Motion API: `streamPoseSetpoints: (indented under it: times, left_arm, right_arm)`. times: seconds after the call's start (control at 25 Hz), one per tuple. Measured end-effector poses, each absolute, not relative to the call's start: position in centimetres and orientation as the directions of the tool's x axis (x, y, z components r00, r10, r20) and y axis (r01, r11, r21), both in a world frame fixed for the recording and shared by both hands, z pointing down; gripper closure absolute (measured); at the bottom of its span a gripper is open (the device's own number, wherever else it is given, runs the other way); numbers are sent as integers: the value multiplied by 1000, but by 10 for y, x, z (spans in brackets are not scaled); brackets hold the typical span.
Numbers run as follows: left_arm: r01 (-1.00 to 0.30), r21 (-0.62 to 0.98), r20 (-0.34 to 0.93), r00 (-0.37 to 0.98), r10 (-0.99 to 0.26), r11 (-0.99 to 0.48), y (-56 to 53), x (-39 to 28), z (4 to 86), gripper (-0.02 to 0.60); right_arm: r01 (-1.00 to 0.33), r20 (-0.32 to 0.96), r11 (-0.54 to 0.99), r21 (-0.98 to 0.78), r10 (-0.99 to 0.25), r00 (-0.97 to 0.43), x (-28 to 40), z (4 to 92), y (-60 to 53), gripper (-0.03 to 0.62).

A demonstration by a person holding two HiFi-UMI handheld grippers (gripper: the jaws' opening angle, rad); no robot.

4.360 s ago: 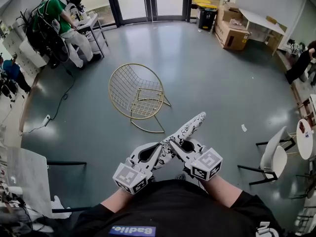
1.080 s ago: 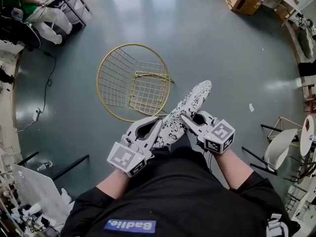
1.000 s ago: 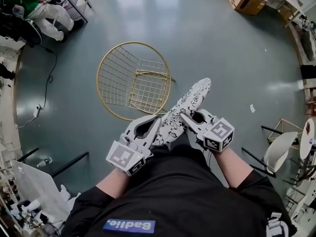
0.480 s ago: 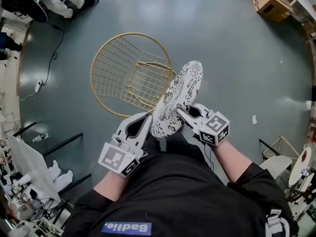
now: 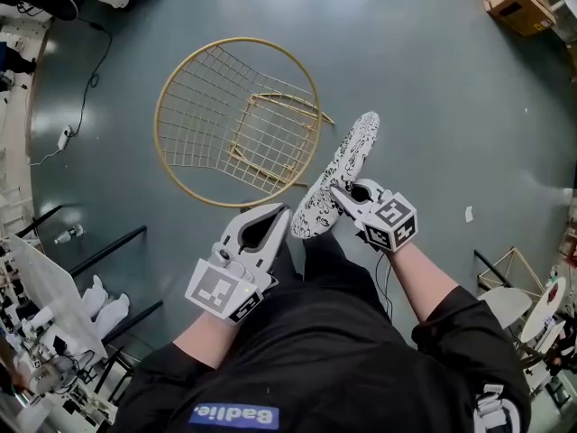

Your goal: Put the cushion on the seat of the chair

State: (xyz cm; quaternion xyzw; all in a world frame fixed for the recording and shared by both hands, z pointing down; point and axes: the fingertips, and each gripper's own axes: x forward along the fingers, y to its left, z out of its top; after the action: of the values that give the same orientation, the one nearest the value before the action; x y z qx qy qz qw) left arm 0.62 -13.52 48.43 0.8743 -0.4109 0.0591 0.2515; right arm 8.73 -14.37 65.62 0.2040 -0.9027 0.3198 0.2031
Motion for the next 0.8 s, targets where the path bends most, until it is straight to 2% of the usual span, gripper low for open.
streamPoseSetpoints:
  times: [0.2, 0.56, 0.8]
  left_arm:
    - [-740, 402, 311, 664, -681, -538, -140, -15, 497, 565]
    - [-761, 425, 333, 635, -698, -490, -150, -64, 520, 565]
    - [-785, 438, 336, 595, -730, -438, -148, -104, 530, 565]
  right_arm:
    - [-501, 536, 717, -485, -209, -818, 56, 694, -152, 557]
    - [-483, 511, 724, -492, -209, -834, -17, 705, -200, 557]
    - [-462, 531, 732, -500, -162, -832, -64, 730, -211, 557]
